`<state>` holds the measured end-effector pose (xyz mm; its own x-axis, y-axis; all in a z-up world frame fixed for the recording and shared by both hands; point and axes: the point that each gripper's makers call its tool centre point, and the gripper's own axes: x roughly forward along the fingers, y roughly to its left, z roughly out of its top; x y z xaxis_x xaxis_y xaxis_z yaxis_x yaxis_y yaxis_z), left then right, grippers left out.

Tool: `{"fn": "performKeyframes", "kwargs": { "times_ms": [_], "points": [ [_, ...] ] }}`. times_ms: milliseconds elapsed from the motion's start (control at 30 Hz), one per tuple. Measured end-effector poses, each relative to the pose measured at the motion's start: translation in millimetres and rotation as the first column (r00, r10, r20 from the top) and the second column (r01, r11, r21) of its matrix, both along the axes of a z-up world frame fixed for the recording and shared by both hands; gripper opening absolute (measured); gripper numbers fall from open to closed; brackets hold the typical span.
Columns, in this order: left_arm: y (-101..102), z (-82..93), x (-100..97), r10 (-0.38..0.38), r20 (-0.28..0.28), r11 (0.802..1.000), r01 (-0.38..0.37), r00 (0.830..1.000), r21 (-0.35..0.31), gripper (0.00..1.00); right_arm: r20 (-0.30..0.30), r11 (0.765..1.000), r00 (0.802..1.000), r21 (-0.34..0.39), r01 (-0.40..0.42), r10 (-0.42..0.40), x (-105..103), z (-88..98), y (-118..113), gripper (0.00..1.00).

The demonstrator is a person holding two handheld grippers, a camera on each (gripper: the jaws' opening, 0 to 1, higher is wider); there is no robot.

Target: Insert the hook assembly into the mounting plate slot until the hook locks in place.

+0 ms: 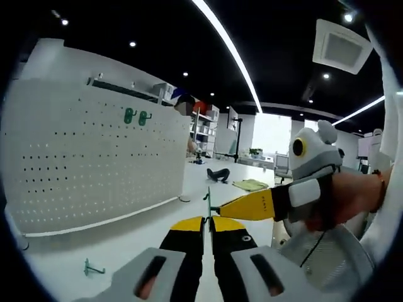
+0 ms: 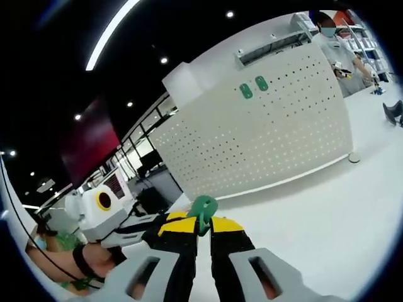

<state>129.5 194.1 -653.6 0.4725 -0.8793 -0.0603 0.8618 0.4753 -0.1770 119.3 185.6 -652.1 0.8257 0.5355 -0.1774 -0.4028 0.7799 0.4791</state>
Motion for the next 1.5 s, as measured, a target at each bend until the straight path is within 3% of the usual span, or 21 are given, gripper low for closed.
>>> {"fn": "performKeyframes", "kwargs": {
  "times_ms": [33, 200, 367, 467, 833, 900, 1167, 1267, 1367, 1433, 1500],
  "points": [
    [0.9, -0.1, -0.3, -0.002, -0.001, 1.000, 0.002, 1.000, -0.006, 0.04, -0.033, 0.999, 0.999, 0.028, -0.018, 0.019, -2.4, -2.0, 4.7, 0.05],
    [5.0, -3.6, -0.8, -0.005, -0.017, 1.000, 0.005, 1.000, -0.015, 0.04, -0.018, 1.000, 1.000, 0.006, -0.007, 0.007, -1.8, -0.8, 8.1, 0.03],
    [12.1, -3.5, 1.2, 0.000, -0.027, 0.999, -0.001, 1.000, -0.042, 0.04, -0.031, 0.999, 0.999, 0.041, -0.021, 0.022, -1.3, 2.2, 15.0, 0.07],
    [16.3, -4.3, -0.6, -0.001, -0.027, 0.999, -0.001, 1.000, -0.049, 0.04, -0.010, 1.000, 1.000, 0.010, -0.014, 0.014, -1.0, 3.5, 18.0, 0.07],
    [18.8, -7.0, -1.8, -0.012, -0.014, 0.998, 0.011, 1.000, -0.056, 0.04, -0.042, 1.000, 0.999, 0.005, 0.004, -0.003, -0.7, 1.3, 24.9, 0.02],
    [20.4, -8.4, -0.6, -0.012, -0.034, 0.998, 0.010, 0.999, -0.066, 0.05, -0.045, 1.000, 0.999, 0.002, 0.008, -0.008, -0.6, 0.6, 26.6, 0.01],
    [24.6, -10.1, 4.1, -0.008, -0.045, 0.999, 0.007, 0.999, -0.033, 0.09, 0.009, 0.997, 0.999, -0.062, 0.043, -0.043, 3.6, 5.8, 27.2, 0.01],
    [27.7, -8.2, 5.8, 0.003, -0.028, 1.000, -0.003, 1.000, -0.031, 0.11, 0.019, 0.996, 0.999, -0.075, 0.037, -0.035, 5.7, 8.6, 27.6, 0.01],
    [26.6, -3.6, 2.9, -0.018, -0.023, 0.999, 0.017, 1.000, -0.047, 0.03, 0.036, 0.994, 0.999, -0.108, 0.011, -0.007, 6.9, 11.7, 34.7, 0.01],
    [28.5, -3.2, 6.7, 0.000, 0.035, 1.000, 0.001, 0.999, -0.015, 0.02, 0.041, 0.990, 0.999, -0.142, 0.005, 0.001, 7.4, 10.9, 38.0, 0.01],
    [29.2, -4.0, 5.5, -0.001, 0.043, 1.000, 0.001, 0.999, -0.008, 0.02, 0.026, 0.991, 1.000, -0.132, 0.004, 0.000, 8.2, 9.8, 38.0, 0.01]
  ]
}}
